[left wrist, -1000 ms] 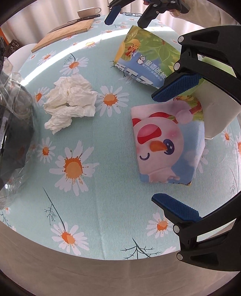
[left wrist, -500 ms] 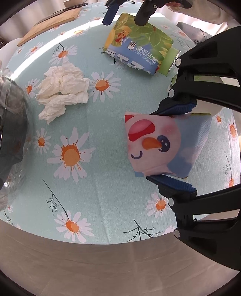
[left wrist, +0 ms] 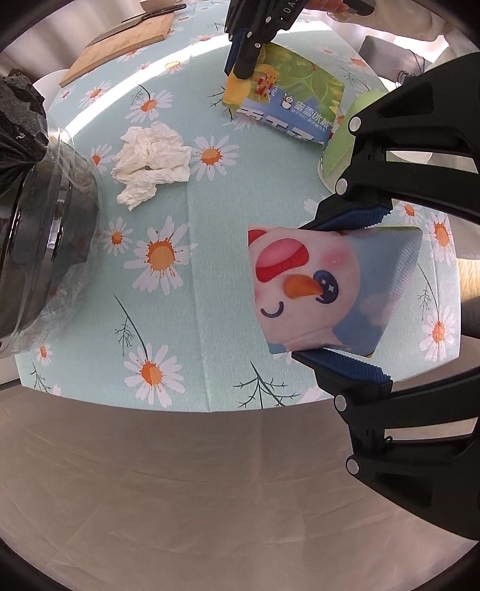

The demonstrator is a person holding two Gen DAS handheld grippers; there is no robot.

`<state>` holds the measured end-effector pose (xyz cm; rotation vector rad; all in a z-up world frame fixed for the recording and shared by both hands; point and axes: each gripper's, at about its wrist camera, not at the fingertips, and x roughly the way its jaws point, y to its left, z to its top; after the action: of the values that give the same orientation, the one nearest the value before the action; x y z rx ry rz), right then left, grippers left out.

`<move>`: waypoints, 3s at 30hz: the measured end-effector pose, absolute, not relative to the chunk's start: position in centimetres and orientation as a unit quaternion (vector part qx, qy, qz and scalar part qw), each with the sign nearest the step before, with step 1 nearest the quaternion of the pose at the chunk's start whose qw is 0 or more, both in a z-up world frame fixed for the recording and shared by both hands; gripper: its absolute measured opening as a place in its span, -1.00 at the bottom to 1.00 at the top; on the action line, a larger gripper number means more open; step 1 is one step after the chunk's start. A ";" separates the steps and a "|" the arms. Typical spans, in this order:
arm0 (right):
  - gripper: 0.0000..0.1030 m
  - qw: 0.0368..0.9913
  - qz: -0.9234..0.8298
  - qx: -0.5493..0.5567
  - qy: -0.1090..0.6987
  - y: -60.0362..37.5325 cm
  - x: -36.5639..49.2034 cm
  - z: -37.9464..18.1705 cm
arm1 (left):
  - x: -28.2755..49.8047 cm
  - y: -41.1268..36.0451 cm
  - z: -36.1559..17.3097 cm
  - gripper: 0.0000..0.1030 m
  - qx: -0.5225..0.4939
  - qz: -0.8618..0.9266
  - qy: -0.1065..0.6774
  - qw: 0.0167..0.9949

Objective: Collect trash
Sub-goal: 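Grasp the pink snack bag with the left tool while the right tool grasps the juice box, then carry the snack bag and juice box over the bin and open both tools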

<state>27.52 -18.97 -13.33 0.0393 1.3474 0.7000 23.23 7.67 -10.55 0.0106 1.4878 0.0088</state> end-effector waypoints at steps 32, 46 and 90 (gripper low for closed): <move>-0.91 0.810 0.287 0.021 0.511 -26.7 30.7 -0.8 | 23.8 3.6 0.5 0.13 0.017 -0.006 0.553 0.833; -0.91 0.859 0.262 0.038 0.438 -27.4 34.1 6.8 | 26.7 5.6 5.7 0.13 0.007 -0.002 0.501 0.865; -0.90 0.826 0.313 -0.070 0.463 -10.1 48.6 2.9 | 46.9 6.0 0.4 0.15 0.103 -0.129 0.520 0.838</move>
<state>48.63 -10.09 2.85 -0.1488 0.9831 0.6658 46.91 5.99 0.36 0.2189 1.1005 -0.2723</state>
